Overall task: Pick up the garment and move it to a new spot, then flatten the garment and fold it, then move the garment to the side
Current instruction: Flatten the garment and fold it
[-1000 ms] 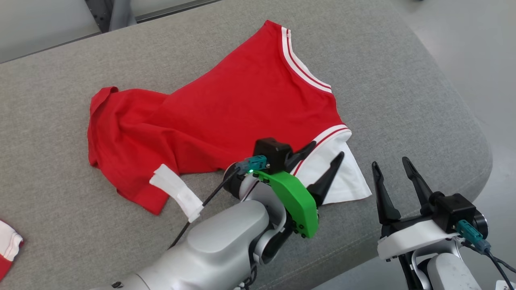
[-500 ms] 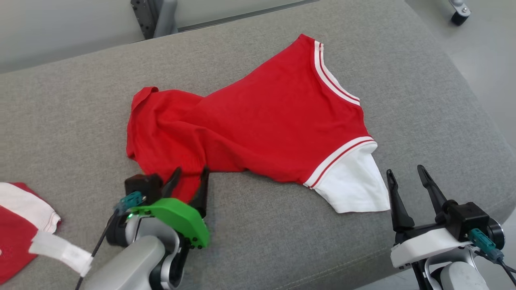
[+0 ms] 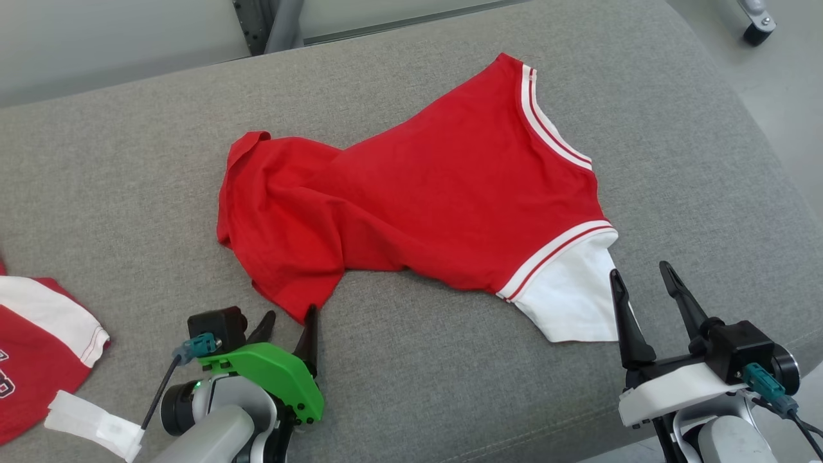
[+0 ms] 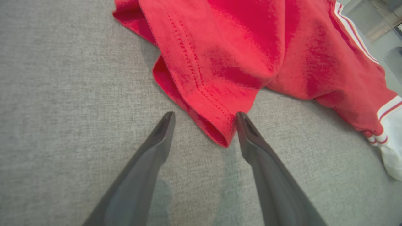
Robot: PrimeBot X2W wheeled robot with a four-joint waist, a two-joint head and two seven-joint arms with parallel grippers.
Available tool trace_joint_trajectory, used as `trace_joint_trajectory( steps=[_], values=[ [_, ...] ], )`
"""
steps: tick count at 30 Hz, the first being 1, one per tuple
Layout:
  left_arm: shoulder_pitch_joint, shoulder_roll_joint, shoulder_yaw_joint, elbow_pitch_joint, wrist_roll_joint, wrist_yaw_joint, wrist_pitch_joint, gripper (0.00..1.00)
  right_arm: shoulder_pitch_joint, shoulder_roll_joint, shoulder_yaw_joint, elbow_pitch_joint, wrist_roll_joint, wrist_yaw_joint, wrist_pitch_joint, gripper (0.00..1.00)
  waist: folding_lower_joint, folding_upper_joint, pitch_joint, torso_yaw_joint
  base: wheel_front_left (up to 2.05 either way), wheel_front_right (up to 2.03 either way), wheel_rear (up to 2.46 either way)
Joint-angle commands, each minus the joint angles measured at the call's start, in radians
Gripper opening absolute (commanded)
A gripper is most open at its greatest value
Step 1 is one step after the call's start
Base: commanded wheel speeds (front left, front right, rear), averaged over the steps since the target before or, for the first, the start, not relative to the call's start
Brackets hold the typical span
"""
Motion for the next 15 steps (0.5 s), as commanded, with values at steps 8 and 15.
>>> trace_joint_trajectory(
  steps=[8,15],
  values=[
    [-0.036,-0.035,0.0,0.119,-0.027,-0.067,0.027,0.0,-0.01,-0.003,0.0,0.003,0.004,-0.001,-0.003,1.0,0.0,0.0,0.01,-0.013,0.0,0.0,0.0],
    [-0.07,0.069,0.012,0.041,-0.04,-0.141,0.083,0.0,0.016,0.0,-0.023,-0.001,-0.002,-0.001,-0.003,1.0,0.0,0.0,-0.004,0.011,0.0,0.0,0.0]
  ],
)
